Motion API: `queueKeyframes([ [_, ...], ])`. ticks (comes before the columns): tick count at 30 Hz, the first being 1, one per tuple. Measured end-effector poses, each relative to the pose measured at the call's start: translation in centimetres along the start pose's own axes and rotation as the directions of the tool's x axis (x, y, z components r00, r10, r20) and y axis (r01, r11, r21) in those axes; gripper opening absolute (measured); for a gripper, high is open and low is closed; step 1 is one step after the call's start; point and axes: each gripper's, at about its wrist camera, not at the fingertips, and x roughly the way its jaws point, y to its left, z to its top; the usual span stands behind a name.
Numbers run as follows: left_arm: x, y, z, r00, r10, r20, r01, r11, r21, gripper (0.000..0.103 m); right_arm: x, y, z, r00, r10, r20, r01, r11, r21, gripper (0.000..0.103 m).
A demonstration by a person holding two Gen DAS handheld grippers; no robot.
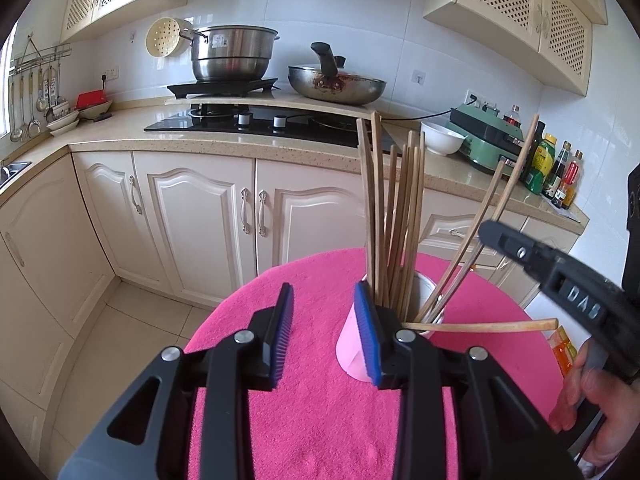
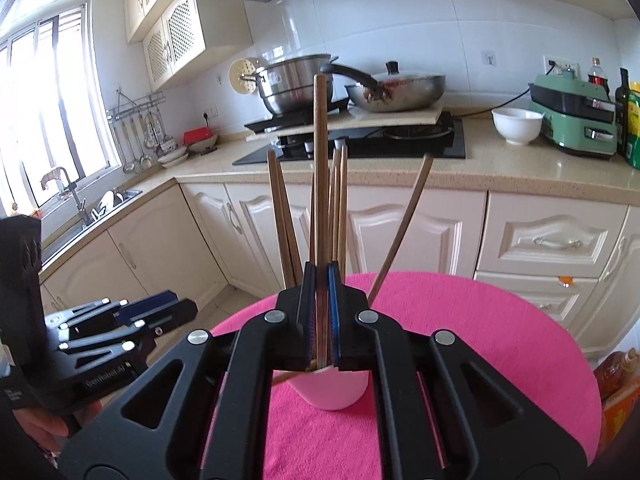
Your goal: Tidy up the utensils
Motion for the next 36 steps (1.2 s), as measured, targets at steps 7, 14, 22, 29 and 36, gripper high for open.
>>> queueKeyframes([
  [7,0.0,-0.2,-0.2,1.0,0.011,-0.015,-0.011,1.0,0.003,0.032,0.9,-0.5,-1.4,0.999,0.001,-0.045,-0.001,1.0,0.017,0.007],
  [14,0.0,-0.5,0.0,0.998,0.043,-0.035,-0.043,0.999,0.007,0.036,0.6,-0.7,-1.3,0.998,0.028,-0.057,-0.024,0.998,0.054,0.008],
  [22,-1.7,-1.7,0.3,0.995,0.098,-0.034,-0.097,0.995,0.021,0.044,-1.3,-1.1,-0.4,0.997,0.052,-0.059,-0.047,0.996,0.07,0.008],
  [29,-4.9,-2.6,0.8,0.989,0.144,-0.032,-0.144,0.99,0.002,0.047,-4.2,-1.3,0.7,0.995,0.066,-0.069,-0.059,0.993,0.098,0.008],
  [36,-9.7,-3.4,1.7,0.985,0.172,-0.004,-0.172,0.985,-0.006,0.049,-9.3,1.4,2.6,0.998,0.008,-0.059,-0.004,0.998,0.061,0.008],
])
